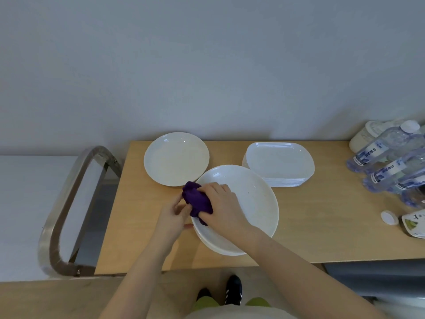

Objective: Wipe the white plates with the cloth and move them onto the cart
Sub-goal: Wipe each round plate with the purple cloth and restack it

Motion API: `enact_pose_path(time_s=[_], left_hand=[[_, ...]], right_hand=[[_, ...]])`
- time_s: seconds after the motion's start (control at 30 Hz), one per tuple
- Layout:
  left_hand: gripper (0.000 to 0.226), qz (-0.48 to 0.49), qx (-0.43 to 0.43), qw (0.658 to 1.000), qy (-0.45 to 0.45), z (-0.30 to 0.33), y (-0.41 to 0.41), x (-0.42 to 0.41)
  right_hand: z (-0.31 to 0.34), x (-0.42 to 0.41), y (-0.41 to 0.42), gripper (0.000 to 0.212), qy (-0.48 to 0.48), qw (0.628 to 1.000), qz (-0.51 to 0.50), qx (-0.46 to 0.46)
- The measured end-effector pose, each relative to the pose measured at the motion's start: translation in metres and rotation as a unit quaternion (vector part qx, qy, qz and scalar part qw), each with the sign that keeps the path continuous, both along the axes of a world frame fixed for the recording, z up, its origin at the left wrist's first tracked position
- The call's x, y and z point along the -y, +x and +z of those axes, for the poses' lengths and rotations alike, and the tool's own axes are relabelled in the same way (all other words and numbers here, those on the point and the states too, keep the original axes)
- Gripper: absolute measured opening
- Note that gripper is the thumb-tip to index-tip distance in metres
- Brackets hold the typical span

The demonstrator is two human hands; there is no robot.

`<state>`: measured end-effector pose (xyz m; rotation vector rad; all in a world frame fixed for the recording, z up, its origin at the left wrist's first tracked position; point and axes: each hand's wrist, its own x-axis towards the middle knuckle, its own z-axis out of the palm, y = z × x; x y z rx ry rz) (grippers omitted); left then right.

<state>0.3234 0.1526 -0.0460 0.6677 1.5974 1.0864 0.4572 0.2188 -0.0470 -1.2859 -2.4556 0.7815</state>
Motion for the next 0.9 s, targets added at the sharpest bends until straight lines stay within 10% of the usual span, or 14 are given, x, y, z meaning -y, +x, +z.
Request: enact_pose_path(time_s=[0.33,0.67,0.9], left_hand=[[0.037,-0.072,-0.093,0.993,0.004,-0.006,-0.009,0.015],[0.031,-0.019,-0.084,0.996,0.031,0.015,-0.008,-0.011],[0.038,-0.013,-0.003,1.0,0.022,0.022,-0.016,-0.02]], right_hand=[[0.015,0.015,0.028,0.04,-0.066,0.997,-0.014,0.024],[0.031,-0.02,0.018,0.007,-0.14,0.922,-0.245,-0.265],[0.013,-0.016,-0.02,0.041,-0.024,0.995,-0.095,0.005]])
